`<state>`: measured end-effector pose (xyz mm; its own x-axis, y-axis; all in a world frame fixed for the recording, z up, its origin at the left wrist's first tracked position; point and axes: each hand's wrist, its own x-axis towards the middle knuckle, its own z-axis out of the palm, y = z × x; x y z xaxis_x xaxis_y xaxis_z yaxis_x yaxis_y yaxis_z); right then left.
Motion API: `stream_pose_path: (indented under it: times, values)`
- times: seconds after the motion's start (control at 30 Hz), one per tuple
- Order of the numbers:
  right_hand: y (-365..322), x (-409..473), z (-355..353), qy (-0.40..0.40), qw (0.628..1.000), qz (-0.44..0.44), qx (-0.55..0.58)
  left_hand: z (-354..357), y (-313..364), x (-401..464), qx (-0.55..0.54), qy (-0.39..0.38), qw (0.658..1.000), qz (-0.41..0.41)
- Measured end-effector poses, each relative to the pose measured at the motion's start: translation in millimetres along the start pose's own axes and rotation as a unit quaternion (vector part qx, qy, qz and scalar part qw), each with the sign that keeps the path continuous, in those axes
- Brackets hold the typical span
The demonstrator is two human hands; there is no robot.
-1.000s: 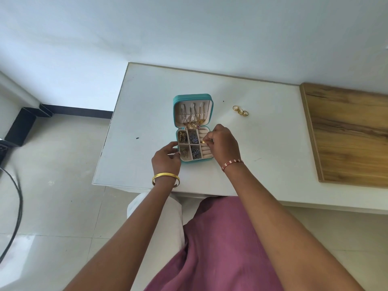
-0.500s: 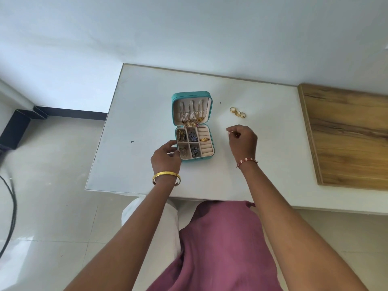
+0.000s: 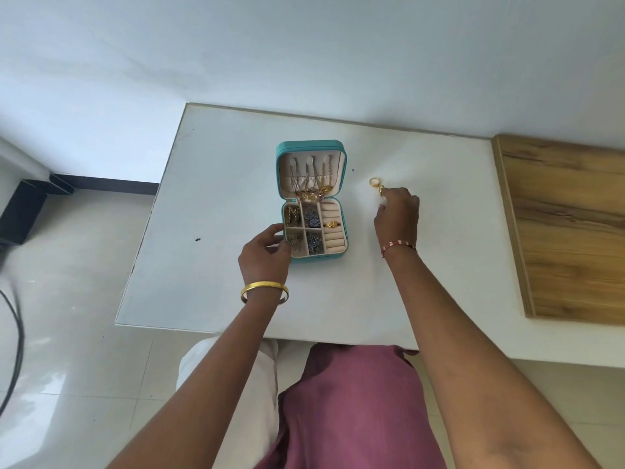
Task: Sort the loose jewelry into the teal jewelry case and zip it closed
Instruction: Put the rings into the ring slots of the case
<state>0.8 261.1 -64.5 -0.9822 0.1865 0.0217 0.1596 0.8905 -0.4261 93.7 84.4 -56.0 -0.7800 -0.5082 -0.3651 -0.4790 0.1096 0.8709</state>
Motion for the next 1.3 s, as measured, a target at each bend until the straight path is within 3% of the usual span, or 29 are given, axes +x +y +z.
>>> stream_pose_path:
  times: [0.33,0.47,0.6,0.77,1.3]
  values:
    - [-5.9,-42.7,0.2,0.020,0.996,-0.072,0.050,-2.7,-0.7,-0.5,-0.011,-0.017,1.000,0.004]
    - [-18.5,-50.9,-9.8,0.046,0.978,-0.010,0.201,-5.6,-1.1,0.8,-0.005,-0.035,0.999,0.013]
    - [-32.7,-49.7,-21.9,-0.082,0.935,0.016,0.345,-7.4,-1.9,2.2,-0.013,-0.044,0.999,0.013]
    - [-41.9,-48.1,-23.8,-0.199,0.947,-0.035,0.250,-6.8,-2.9,1.0,-0.024,-0.043,0.999,0.016]
    - [-47.9,-33.4,-25.5,-0.212,0.966,-0.101,0.108,-5.7,-4.9,2.2,-0.032,-0.042,0.999,0.011]
